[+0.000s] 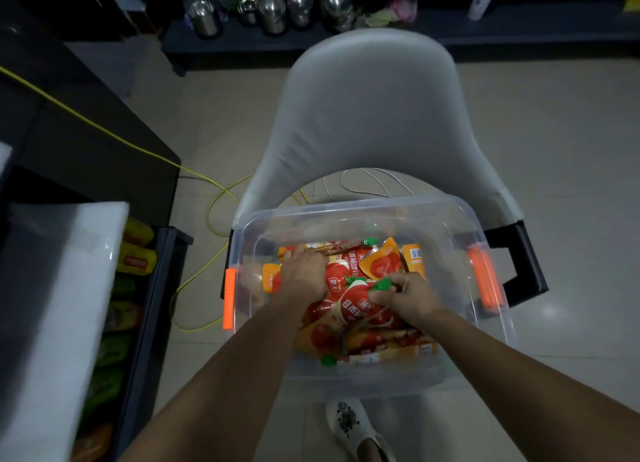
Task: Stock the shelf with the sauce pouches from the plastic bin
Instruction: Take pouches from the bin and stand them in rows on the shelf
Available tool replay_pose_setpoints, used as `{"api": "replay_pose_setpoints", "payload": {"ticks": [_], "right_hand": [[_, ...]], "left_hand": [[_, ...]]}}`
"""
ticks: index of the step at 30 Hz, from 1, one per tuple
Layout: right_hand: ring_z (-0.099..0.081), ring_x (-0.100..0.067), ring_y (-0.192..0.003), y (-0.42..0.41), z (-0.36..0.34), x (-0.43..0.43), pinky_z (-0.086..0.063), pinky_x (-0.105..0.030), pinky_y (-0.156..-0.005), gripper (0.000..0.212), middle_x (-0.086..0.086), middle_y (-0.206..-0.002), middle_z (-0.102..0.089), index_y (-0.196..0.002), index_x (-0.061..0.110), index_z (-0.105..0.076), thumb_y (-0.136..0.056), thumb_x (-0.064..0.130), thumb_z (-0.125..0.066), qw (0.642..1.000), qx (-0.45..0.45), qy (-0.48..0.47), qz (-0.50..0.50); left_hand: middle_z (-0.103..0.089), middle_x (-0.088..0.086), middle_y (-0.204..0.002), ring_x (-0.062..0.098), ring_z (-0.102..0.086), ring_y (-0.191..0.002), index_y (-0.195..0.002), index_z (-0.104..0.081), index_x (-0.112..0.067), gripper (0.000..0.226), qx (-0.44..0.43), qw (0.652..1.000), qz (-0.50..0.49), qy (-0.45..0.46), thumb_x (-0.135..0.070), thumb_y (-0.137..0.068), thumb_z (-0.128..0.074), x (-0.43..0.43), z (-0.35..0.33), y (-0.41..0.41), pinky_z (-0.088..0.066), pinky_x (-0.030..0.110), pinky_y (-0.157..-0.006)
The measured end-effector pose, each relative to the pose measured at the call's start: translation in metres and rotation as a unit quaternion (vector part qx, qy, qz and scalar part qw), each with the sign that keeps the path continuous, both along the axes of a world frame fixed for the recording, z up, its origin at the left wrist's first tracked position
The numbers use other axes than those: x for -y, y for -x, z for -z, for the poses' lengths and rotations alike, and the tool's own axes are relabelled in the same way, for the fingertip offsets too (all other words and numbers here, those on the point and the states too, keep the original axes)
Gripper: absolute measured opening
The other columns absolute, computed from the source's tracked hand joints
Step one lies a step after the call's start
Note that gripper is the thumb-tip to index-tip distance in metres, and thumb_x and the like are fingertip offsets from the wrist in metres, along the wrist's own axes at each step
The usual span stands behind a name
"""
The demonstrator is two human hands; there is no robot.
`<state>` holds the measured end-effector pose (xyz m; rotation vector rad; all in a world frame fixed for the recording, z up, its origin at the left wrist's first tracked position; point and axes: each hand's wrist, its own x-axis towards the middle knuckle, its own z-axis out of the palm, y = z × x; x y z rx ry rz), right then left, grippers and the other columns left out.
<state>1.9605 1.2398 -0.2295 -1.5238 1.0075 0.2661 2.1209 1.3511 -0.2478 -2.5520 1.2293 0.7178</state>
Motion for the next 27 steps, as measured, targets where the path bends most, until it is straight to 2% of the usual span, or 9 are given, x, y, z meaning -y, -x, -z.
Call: {"api": "replay_pose_setpoints", "payload": {"ticks": [2,5,7,10,17,20,22,25,27], "right_hand": [[-0.068,-0.023,-0.09,0.0,-0.016,-0.006,-0.057,-0.03,-0.074,0.017,-0.014,-0.097,-0.071,-0.094,0.003,-0.066,-0.083,0.013,-0.072,0.999,0.037,0.004,-0.006],[-0.065,-0.007,-0.078,0.0,-0.044,-0.019,-0.051,-0.021,-0.065,0.01,0.009,-0.08,-0.068,-0.085,0.011,-0.06,-0.086,0.015,-0.069,0.994,0.093,0.037,-0.039],[-0.058,0.003,-0.062,0.0,-0.066,-0.028,-0.045,-0.014,-0.059,0.018,0.017,-0.061,-0.061,-0.077,0.015,-0.053,-0.087,0.01,-0.067,0.988,0.138,0.057,-0.03],[-0.062,-0.001,-0.066,-0.002,-0.108,-0.035,-0.048,-0.014,-0.06,0.014,0.01,-0.066,-0.064,-0.079,0.012,-0.055,-0.086,0.005,-0.066,0.98,0.187,0.072,0.003],[-0.069,-0.016,-0.078,0.008,-0.21,-0.068,-0.055,-0.022,-0.063,0.008,-0.006,-0.084,-0.072,-0.092,0.006,-0.062,-0.087,0.011,-0.065,0.962,0.268,0.05,-0.016],[-0.069,-0.018,-0.082,0.018,-0.251,-0.1,-0.057,-0.031,-0.073,0.01,-0.009,-0.089,-0.072,-0.093,0.009,-0.066,-0.087,0.016,-0.067,0.951,0.295,0.082,-0.043],[-0.067,-0.018,-0.078,0.025,-0.275,-0.126,-0.056,-0.031,-0.07,0.011,-0.011,-0.086,-0.071,-0.091,0.005,-0.067,-0.086,0.016,-0.068,0.941,0.319,0.095,-0.063],[-0.067,-0.016,-0.072,0.036,-0.307,-0.169,-0.055,-0.023,-0.061,0.01,-0.009,-0.08,-0.071,-0.086,0.006,-0.067,-0.085,0.015,-0.069,0.933,0.339,0.077,-0.092],[-0.068,-0.019,-0.077,0.042,-0.326,-0.201,-0.057,-0.028,-0.066,0.016,-0.011,-0.085,-0.072,-0.091,0.003,-0.068,-0.085,0.017,-0.069,0.926,0.349,0.074,-0.122]], "left_hand": [[-0.062,0.002,-0.126,0.025,-0.049,-0.122,-0.121,-0.064,-0.024,0.043,-0.032,0.997,-0.037,0.052,-0.034,-0.08,-0.074,-0.011,-0.01,0.003,-0.039,0.038,-0.103],[-0.071,-0.002,-0.11,0.022,-0.063,-0.107,-0.106,-0.069,-0.026,0.03,-0.12,0.963,-0.175,0.164,-0.026,-0.077,-0.077,-0.034,-0.03,0.009,-0.051,0.039,-0.094],[-0.073,-0.005,-0.097,0.02,-0.067,-0.095,-0.095,-0.069,-0.026,0.027,-0.166,0.918,-0.273,0.234,-0.022,-0.072,-0.081,-0.046,-0.05,0.014,-0.055,0.039,-0.086],[-0.071,-0.004,-0.075,0.022,-0.07,-0.075,-0.08,-0.064,-0.024,0.025,-0.22,0.83,-0.377,0.348,-0.016,-0.069,-0.085,-0.067,-0.09,0.024,-0.059,0.032,-0.067],[-0.074,-0.005,-0.078,0.011,-0.071,-0.073,-0.079,-0.067,-0.029,0.022,-0.196,0.751,-0.409,0.48,-0.028,-0.067,-0.085,-0.155,-0.197,0.077,-0.058,0.033,-0.071],[-0.072,-0.007,-0.072,0.002,-0.069,-0.063,-0.078,-0.068,-0.023,0.02,-0.188,0.696,-0.441,0.534,-0.014,-0.072,-0.084,-0.202,-0.242,0.107,-0.054,0.021,-0.061],[-0.072,-0.009,-0.067,-0.001,-0.068,-0.06,-0.079,-0.068,-0.021,0.018,-0.187,0.659,-0.461,0.563,-0.013,-0.074,-0.083,-0.235,-0.265,0.127,-0.05,0.014,-0.054],[-0.075,-0.004,-0.077,0.01,-0.073,-0.072,-0.086,-0.069,-0.019,0.015,-0.185,0.627,-0.483,0.583,-0.02,-0.076,-0.081,-0.281,-0.295,0.153,-0.056,0.022,-0.062],[-0.076,-0.001,-0.082,0.013,-0.074,-0.076,-0.087,-0.07,-0.019,0.013,-0.166,0.603,-0.498,0.6,-0.023,-0.078,-0.079,-0.313,-0.315,0.17,-0.059,0.029,-0.07]]}}
